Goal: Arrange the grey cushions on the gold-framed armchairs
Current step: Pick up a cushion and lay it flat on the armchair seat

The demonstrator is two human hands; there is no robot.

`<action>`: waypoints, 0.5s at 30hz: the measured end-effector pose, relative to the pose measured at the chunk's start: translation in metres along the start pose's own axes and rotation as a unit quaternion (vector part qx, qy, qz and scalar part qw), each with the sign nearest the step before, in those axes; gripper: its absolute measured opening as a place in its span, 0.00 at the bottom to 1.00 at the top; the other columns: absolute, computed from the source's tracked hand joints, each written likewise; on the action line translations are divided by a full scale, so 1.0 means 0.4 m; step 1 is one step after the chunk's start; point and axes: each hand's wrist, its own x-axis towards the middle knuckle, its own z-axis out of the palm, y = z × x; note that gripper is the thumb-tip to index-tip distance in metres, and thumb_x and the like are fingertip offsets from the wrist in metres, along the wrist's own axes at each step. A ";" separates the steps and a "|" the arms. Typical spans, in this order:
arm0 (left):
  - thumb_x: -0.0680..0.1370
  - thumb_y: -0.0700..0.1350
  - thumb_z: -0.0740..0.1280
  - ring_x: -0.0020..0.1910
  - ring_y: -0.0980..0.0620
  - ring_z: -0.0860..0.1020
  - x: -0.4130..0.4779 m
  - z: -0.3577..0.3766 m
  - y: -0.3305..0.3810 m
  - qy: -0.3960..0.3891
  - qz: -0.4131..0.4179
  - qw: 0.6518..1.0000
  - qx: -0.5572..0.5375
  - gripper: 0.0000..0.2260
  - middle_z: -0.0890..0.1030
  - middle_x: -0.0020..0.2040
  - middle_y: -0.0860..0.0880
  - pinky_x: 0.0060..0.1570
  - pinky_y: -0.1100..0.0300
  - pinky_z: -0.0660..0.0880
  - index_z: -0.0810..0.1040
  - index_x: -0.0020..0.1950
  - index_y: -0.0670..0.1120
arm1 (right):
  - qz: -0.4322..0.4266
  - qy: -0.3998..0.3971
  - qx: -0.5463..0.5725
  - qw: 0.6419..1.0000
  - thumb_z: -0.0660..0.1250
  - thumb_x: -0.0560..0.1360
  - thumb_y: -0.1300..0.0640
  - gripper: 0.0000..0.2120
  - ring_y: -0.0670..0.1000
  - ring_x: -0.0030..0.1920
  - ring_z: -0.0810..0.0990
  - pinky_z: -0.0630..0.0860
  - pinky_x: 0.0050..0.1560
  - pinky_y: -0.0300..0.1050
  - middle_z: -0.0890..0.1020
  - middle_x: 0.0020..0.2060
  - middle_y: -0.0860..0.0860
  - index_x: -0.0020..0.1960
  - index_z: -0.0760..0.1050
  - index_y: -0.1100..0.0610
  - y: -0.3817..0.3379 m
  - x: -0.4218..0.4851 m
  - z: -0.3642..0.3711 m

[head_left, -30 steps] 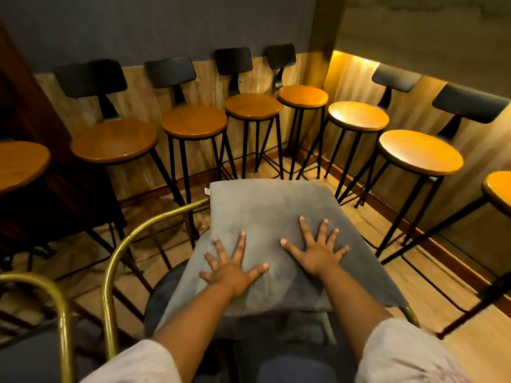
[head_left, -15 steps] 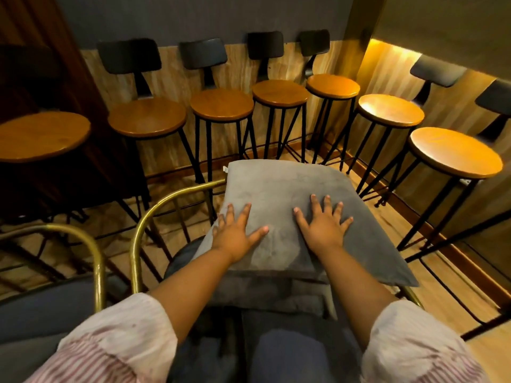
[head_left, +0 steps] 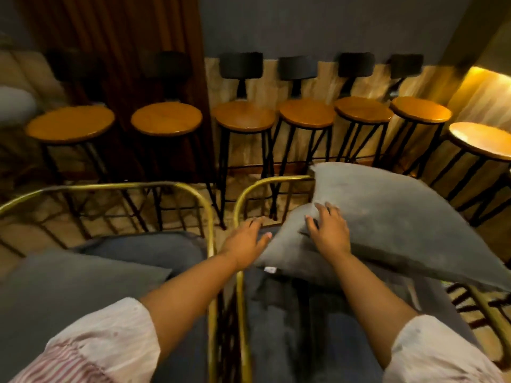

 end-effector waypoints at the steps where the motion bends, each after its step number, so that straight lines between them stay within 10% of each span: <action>1: 0.81 0.55 0.54 0.73 0.44 0.65 -0.039 -0.023 -0.051 0.005 -0.009 1.000 0.002 0.25 0.62 0.76 0.45 0.68 0.52 0.65 0.58 0.76 0.47 | -0.018 -0.003 0.015 1.000 0.59 0.79 0.49 0.24 0.59 0.75 0.59 0.59 0.73 0.57 0.65 0.74 0.59 0.72 0.66 0.60 -0.045 -0.020 0.035; 10: 0.80 0.54 0.58 0.73 0.44 0.65 -0.499 -0.251 -0.622 0.050 -0.185 0.981 -0.018 0.26 0.64 0.75 0.43 0.69 0.55 0.62 0.61 0.75 0.44 | -0.025 -0.132 0.111 0.985 0.57 0.75 0.44 0.28 0.65 0.63 0.73 0.69 0.63 0.53 0.76 0.61 0.65 0.63 0.74 0.65 -0.510 -0.275 0.438; 15: 0.80 0.54 0.59 0.72 0.43 0.65 -0.686 -0.321 -0.843 0.075 -0.302 0.946 -0.087 0.26 0.63 0.75 0.43 0.69 0.53 0.63 0.61 0.75 0.45 | 0.015 -0.219 0.171 0.960 0.61 0.79 0.51 0.26 0.62 0.71 0.67 0.64 0.69 0.52 0.70 0.70 0.63 0.72 0.66 0.64 -0.678 -0.387 0.596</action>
